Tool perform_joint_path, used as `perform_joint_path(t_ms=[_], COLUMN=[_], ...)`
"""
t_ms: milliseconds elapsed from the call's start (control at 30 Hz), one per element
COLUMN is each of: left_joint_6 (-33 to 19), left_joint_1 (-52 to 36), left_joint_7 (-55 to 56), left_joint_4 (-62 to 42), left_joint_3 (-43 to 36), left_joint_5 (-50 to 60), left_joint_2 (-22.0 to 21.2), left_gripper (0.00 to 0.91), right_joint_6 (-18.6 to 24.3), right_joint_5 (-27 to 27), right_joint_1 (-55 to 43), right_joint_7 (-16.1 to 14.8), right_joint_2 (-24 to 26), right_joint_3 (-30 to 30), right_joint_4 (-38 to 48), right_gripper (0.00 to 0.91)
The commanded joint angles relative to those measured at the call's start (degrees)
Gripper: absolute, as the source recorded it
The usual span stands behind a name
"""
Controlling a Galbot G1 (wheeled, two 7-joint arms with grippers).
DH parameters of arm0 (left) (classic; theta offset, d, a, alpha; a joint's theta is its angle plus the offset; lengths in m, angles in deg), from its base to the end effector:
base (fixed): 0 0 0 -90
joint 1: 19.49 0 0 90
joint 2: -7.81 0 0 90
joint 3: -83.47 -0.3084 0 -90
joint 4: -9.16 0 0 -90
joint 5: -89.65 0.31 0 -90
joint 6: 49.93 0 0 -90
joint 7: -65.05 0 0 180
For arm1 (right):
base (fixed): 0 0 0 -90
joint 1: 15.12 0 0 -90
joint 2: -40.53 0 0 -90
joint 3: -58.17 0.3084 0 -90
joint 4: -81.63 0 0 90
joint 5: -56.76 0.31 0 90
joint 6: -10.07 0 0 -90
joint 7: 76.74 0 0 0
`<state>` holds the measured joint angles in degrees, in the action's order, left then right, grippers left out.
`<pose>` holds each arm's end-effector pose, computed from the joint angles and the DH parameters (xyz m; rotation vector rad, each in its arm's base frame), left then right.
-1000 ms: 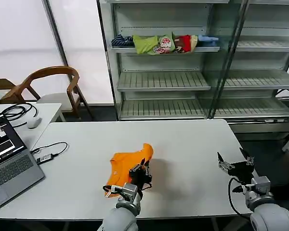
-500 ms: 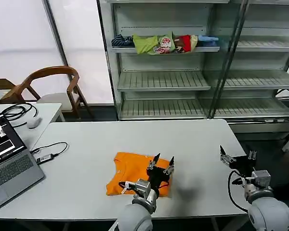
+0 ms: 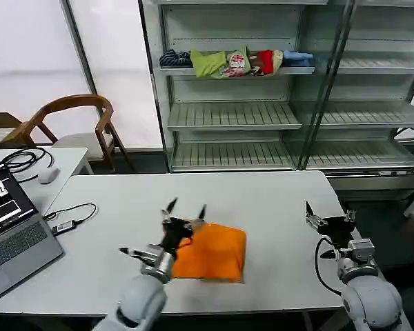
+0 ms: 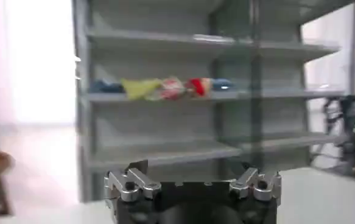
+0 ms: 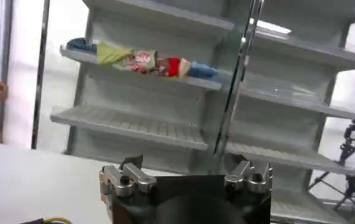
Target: Fold and organize the clothes.
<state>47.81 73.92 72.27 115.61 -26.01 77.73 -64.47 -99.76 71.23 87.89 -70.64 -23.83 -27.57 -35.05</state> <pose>0.2655 -0.0273 -0.2566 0.4232 3.1106 0.1027 0.2368 -0.0918 -0.2021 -0.0426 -3.0273 0.3304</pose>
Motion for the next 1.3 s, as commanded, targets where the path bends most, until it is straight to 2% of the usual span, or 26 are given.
perform_joint_path(t_ms=[33,200,533,967,1200,1267,1300], left_joint_6=[-12.0,-13.0,-12.0,-9.5,-9.1,-9.0,-9.0], left_joint_1=[3.9,4.6,4.6,4.3,5.5,5.8,5.8], left_joint_7=[-12.8,-13.3,-13.2,-13.2,-13.1,-13.1,-13.1], left_joint_4=[-6.7,-6.8,-6.4,-4.6,-4.3,-4.3,-4.3], left_joint_3=[25.4,25.2,24.0,24.4,25.0,25.1,25.1], left_joint_5=[1.9,1.4,-1.6,-3.5,-3.7,-4.0,-4.0], left_joint_2=[11.4,10.0,8.5,7.9,7.9,7.7,7.7], left_gripper=[0.907,0.907,0.907,0.907,0.907,0.907,0.907], right_joint_6=[4.7,7.2,7.0,5.0,5.6,2.0,1.9], right_joint_5=[-3.2,-4.8,-4.2,-4.4,-4.0,-5.4,-5.2], right_joint_1=[-3.4,-5.3,-6.9,-14.0,-15.0,-14.8,-14.6], right_joint_7=[-0.4,-0.9,-2.7,-2.3,-2.4,-2.4,-2.5], right_joint_2=[-2.5,-4.0,-6.6,-10.7,-11.3,-11.0,-10.7], right_joint_3=[-3.8,-4.8,-5.2,-7.8,-7.8,-7.4,-7.5], right_joint_4=[4.9,8.7,10.6,14.1,15.1,14.4,14.4], right_gripper=[0.907,0.907,0.907,0.907,0.907,0.907,0.907])
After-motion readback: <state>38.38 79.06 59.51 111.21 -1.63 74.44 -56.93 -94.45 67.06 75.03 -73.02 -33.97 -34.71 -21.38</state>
